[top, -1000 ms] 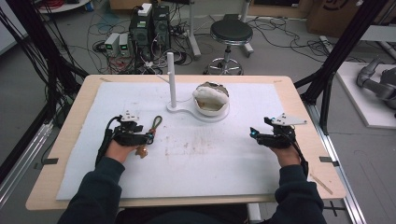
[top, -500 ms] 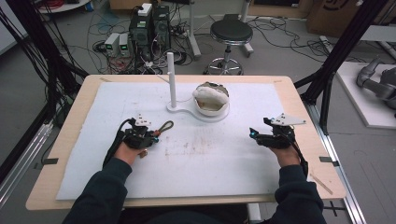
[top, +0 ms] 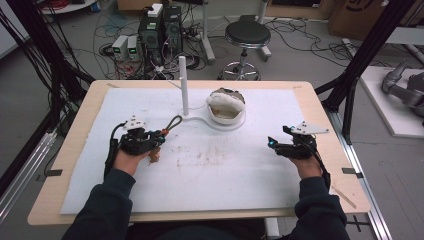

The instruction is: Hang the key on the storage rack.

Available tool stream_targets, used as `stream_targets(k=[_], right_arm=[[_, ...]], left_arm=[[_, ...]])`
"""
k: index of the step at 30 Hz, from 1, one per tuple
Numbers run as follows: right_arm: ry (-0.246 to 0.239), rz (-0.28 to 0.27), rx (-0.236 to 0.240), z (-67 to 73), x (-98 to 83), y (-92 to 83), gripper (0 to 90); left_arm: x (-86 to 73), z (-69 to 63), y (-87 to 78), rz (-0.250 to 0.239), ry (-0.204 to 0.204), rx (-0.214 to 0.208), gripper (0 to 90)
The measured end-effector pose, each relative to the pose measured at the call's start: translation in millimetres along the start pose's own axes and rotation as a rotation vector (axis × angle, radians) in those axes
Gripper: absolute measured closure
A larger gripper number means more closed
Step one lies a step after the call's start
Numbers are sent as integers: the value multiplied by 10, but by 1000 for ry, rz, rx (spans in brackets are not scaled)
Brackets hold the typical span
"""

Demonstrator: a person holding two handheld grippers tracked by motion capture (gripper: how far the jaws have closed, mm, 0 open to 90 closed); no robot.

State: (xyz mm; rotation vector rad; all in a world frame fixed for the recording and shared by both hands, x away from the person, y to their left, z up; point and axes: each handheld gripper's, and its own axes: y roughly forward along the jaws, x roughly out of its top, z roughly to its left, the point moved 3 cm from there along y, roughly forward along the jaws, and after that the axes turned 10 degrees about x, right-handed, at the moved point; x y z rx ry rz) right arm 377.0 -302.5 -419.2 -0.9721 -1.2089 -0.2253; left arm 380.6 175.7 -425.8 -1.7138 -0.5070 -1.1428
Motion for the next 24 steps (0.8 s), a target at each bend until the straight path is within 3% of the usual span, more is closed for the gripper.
stream_targets(k=[1, 2, 4, 5, 6, 10, 16, 24], right_arm=[[-1, -1, 0, 1, 1, -1, 262], [0, -4, 1, 3, 2, -2, 262], [0, -7, 2, 1, 4, -8, 262], [0, -7, 2, 1, 4, -8, 262], [1, -11, 1, -6, 6, -20, 262], [13, -25, 2, -20, 10, -40, 262], [17, -33, 1, -27, 16, -66, 262], [20, -40, 2, -30, 19, -71, 262]], left_arm=[[0, 0, 0, 0, 0, 0, 717], [56, 23, -72, -56, -27, -23, 718], [122, 53, -147, -109, -45, -30, 718], [122, 53, -147, -109, -45, -30, 718], [190, 69, -214, -164, -67, -46, 718], [328, 40, -299, -241, -68, -72, 718], [562, -53, -331, -307, -57, -93, 719], [930, -89, -214, -311, -28, -64, 719]])
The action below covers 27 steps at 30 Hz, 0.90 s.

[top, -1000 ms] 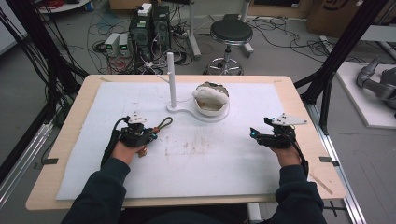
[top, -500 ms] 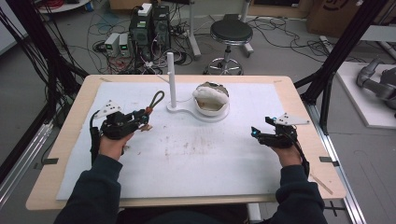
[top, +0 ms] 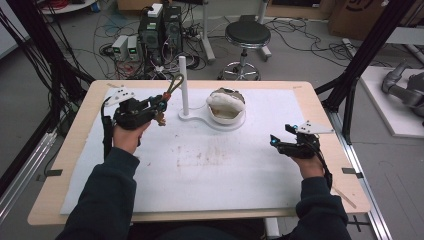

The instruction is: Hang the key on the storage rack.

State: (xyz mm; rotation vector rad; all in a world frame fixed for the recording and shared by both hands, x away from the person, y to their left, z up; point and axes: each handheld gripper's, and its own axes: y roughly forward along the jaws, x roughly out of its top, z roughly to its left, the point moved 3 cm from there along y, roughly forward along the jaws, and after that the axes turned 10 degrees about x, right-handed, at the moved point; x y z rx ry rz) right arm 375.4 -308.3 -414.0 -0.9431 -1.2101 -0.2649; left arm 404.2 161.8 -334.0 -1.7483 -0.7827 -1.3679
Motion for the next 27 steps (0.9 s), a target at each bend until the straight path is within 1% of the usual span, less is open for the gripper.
stream_targets(k=[3, 4, 6, 8, 9, 10, 11, 13, 14, 17, 21, 26, 27], right_arm=[[-1, 3, 3, 6, 0, 7, 262], [2, 4, 4, 10, -1, 7, 262], [0, 5, 4, 8, -1, 4, 262], [-3, 0, 3, 4, 0, 6, 262], [-2, -1, 3, 2, 0, 3, 262], [-2, -1, 3, 2, 0, 3, 262], [-3, 0, 3, 0, -1, 7, 262], [1, 4, 5, 7, -3, 11, 262], [-3, 4, 4, 6, -3, 13, 262], [-3, 6, 9, 9, -4, 18, 262], [1, 5, 9, 10, -5, 18, 262], [1, 7, 10, 6, -7, 22, 262], [1, 7, 10, 6, -7, 22, 262]], left_arm=[[24, 15, 105, 29, 7, 28, 718], [16, 26, 141, 41, 10, 44, 718], [-8, 55, 201, 58, 7, 69, 718], [-23, 66, 227, 66, 3, 76, 718], [-58, 86, 276, 86, 8, 100, 718], [-58, 86, 276, 86, 8, 100, 718], [-90, 98, 321, 105, 10, 113, 718], [-103, 103, 340, 113, 14, 117, 718], [-132, 106, 380, 127, 17, 127, 718], [-165, 110, 433, 141, 17, 137, 717], [-184, 101, 482, 153, 14, 142, 717], [-230, 80, 578, 189, 30, 148, 716], [-230, 80, 578, 189, 30, 148, 715]])
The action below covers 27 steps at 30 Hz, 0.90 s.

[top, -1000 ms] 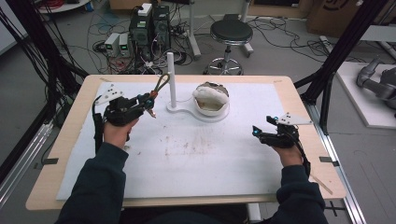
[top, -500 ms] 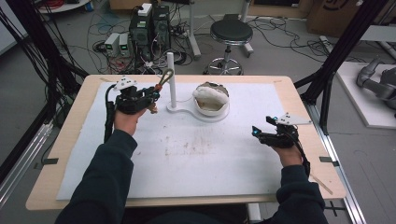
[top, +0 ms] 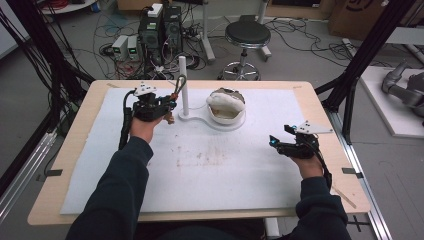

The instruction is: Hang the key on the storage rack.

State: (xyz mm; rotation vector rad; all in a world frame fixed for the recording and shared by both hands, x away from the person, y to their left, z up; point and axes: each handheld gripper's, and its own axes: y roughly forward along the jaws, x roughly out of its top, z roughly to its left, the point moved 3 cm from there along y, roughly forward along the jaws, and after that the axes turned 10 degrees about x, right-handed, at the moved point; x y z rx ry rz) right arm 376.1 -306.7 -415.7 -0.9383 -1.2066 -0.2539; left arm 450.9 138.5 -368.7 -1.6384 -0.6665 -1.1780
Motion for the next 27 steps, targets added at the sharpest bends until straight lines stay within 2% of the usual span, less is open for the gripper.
stream_targets(k=[4, 10, 12, 15, 18, 19, 20, 21, 22, 23, 26, 27], right_arm=[[-1, 3, 2, 0, -4, -4, 263], [0, 1, 1, -5, -8, -13, 263], [1, 0, 1, -5, -10, -13, 263], [0, 0, 1, -4, -9, -15, 263], [-1, 0, 2, -2, -9, -17, 263], [-1, 0, 2, -2, -9, -17, 263], [-1, 0, 3, 1, -9, -18, 263], [-2, 0, 4, 0, -11, -19, 263], [-4, 1, 5, -2, -13, -20, 263], [-7, 2, 7, -3, -16, -21, 263], [-18, 5, 20, 11, -24, -18, 262], [-16, 6, 25, 15, -27, -17, 262]], left_arm=[[-17, 2, 36, 5, 7, 20, 706], [-17, 0, 28, 6, 12, 23, 667], [-16, 9, 12, 4, -2, 28, 582], [-26, 24, -13, -8, -17, 26, 571], [-49, 54, -58, -19, -37, 26, 519], [-62, 65, -86, -26, -42, 15, 519], [-87, 79, -131, -41, -31, -4, 446], [-87, 79, -131, -41, -31, -4, 414], [-124, 91, -193, -64, -16, -32, 380], [-124, 91, -193, -64, -16, -32, 340], [-224, 133, -338, -96, -26, -87, 181], [-246, 143, -367, -106, -27, -101, 176]])
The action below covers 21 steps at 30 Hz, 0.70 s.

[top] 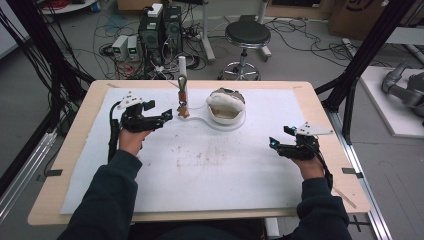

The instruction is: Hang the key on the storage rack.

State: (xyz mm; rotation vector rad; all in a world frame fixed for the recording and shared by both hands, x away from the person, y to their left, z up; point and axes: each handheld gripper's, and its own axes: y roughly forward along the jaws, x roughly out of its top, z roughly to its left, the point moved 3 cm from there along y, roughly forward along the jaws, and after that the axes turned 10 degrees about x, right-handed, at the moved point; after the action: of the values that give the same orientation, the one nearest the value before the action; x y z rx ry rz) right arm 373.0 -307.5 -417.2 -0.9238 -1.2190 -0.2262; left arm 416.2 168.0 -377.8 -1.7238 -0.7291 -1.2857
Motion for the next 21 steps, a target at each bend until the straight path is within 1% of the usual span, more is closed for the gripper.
stream_targets(k=[2, 3, 4, 5, 6, 7, 8, 9, 10, 12, 14, 15, 16, 19, 21], right_arm=[[6, -1, 6, -3, -6, 3, 262], [9, -2, 8, -8, -8, 5, 261], [9, -2, 8, -8, -8, 5, 261], [16, -3, 17, -16, -19, 5, 261], [21, -5, 20, -17, -24, 6, 260], [25, -4, 21, -22, -32, 6, 259], [28, -4, 24, -25, -41, 8, 254], [29, 2, 29, -27, -52, 10, 249], [30, 6, 30, -28, -60, 12, 249], [31, 11, 35, -26, -71, 11, 248], [29, 7, 36, -21, -67, 7, 247], [25, 6, 33, -17, -63, 2, 246], [19, 4, 34, -13, -60, 0, 245], [22, 5, 33, 1, -56, 4, 243], [19, 8, 31, -1, -57, 8, 242]], left_arm=[[-66, 13, -86, -11, 1, -29, 176], [-99, 18, -125, -13, 15, -35, 176], [-99, 18, -125, -13, 15, -35, 177], [-170, 27, -200, -15, 43, -42, 180], [-209, 30, -233, -28, 60, -53, 180], [-247, 32, -267, -41, 81, -49, 185], [-247, 32, -267, -41, 81, -49, 193], [-285, 34, -296, -44, 95, -51, 193], [-347, 32, -334, -38, 99, -62, 193], [-387, 32, -361, -37, 88, -70, 193], [-416, 29, -373, -32, 73, -67, 189], [-416, 29, -373, -32, 73, -67, 188], [-450, 36, -376, -24, 56, -64, 186], [-497, 59, -359, -4, 48, -42, 179], [-509, 78, -355, -4, 43, -30, 179]])
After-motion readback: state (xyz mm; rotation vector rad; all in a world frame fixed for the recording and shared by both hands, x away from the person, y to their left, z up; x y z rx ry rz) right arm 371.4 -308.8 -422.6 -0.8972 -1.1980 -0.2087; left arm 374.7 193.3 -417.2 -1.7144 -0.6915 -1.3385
